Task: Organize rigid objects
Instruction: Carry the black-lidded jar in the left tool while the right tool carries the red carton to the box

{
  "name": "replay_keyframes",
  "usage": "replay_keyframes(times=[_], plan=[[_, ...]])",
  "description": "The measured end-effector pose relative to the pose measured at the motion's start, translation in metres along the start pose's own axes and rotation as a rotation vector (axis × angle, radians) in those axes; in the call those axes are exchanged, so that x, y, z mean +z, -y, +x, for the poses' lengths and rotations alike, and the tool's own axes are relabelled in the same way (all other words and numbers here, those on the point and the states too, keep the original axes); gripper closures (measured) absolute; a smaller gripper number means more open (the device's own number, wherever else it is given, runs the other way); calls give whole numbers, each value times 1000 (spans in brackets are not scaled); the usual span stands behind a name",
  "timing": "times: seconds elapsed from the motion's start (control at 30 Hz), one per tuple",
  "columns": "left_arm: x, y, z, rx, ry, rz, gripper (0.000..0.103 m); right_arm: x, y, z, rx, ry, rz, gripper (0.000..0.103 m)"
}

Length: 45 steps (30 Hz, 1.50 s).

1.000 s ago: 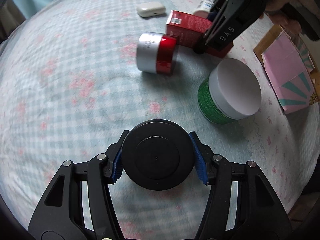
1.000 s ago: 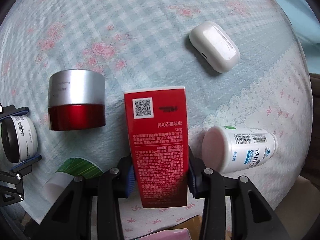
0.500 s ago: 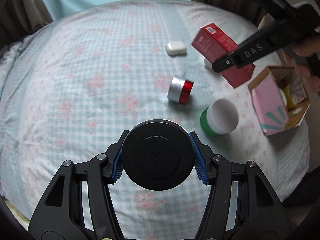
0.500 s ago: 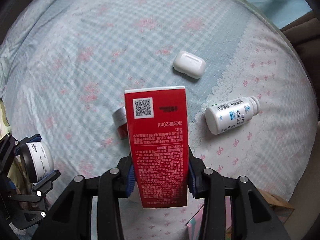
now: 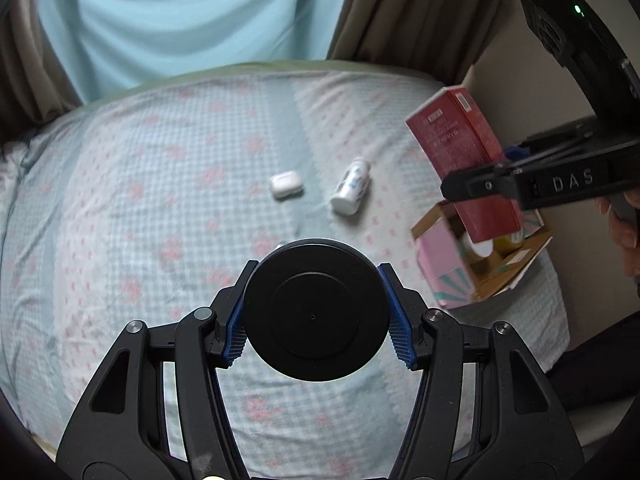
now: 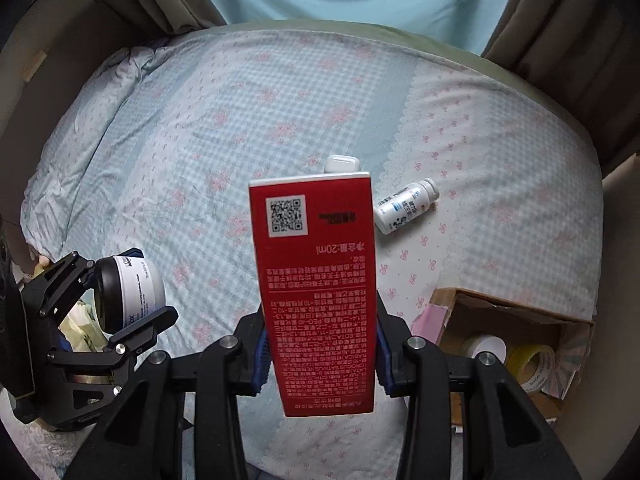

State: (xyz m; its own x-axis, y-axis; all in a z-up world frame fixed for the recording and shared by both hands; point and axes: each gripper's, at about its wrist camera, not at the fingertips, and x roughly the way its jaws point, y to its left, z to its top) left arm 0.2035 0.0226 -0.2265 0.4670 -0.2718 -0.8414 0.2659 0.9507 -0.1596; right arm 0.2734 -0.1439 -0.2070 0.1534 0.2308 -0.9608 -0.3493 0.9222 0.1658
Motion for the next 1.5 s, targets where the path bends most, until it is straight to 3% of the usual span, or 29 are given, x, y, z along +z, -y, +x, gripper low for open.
replay_keyframes(times=[0.2,0.47,0.7,0.83,1.13,1.3,1.5], plan=[[37,55,-9,-24,19,75,49,-31,60,-43,2,44,96,65],[74,151,8,-61,17,114,49,-84,171,-85,-25,52,198,65],[82,221,68,-75,-73,32,49,-123,269,-76,-17,8,306,65],[72,245,111,-37,-151,-10,49,-137,310,-53,1,-32,356,65],[55,259,205,25,-317,-100,49,-146,342,23,128,-111,407,65],[60,261,248,53,-370,-92,49,-150,341,65,237,-133,456,65],[60,267,276,72,-424,-36,49,-158,338,91,274,-147,476,64]])
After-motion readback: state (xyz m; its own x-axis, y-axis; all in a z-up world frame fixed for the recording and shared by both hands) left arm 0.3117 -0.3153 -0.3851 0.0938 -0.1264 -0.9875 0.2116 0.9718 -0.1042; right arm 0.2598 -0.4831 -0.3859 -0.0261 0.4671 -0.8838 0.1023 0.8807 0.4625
